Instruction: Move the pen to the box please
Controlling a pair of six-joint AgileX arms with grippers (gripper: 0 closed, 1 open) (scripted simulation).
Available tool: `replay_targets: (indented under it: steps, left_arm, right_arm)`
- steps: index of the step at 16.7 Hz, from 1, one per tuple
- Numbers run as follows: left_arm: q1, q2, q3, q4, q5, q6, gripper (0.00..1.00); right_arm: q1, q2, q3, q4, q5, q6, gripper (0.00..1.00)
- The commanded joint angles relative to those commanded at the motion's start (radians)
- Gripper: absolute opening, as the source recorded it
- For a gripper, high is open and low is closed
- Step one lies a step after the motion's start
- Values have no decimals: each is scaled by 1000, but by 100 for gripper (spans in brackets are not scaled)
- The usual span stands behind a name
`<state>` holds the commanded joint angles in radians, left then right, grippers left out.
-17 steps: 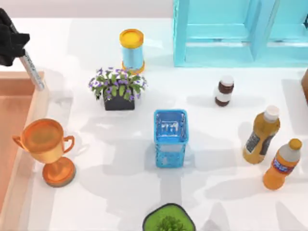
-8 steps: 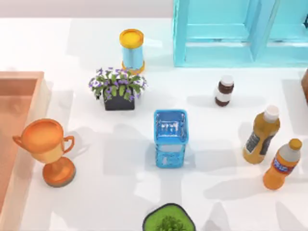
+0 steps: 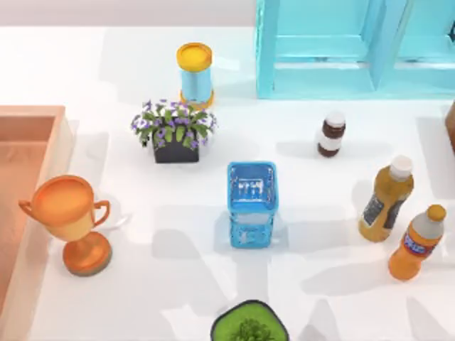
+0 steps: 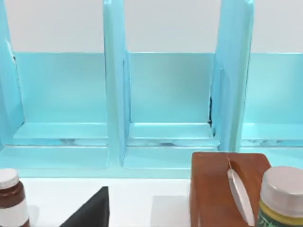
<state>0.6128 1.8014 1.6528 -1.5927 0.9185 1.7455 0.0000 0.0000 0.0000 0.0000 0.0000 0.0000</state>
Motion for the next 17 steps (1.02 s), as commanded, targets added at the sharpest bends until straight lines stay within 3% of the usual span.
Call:
replay_targets:
  steps: [4,7,11,12,17]
  left_arm:
    - [48,42,33,-184,45,190,0]
    - [61,56,38,-242,57,246,0]
    - [61,56,38,-242,57,246,0]
    - [53,199,251,-168,54,246,0]
    - [30,143,135,-90,62,202,0]
  right_arm:
    - [0,0,0,0,0,0,100]
    - [0,0,0,0,0,0,100]
    - [0,0,0,0,0,0,100]
    - [0,0,0,0,0,0,100]
    - [0,0,0,0,0,0,100]
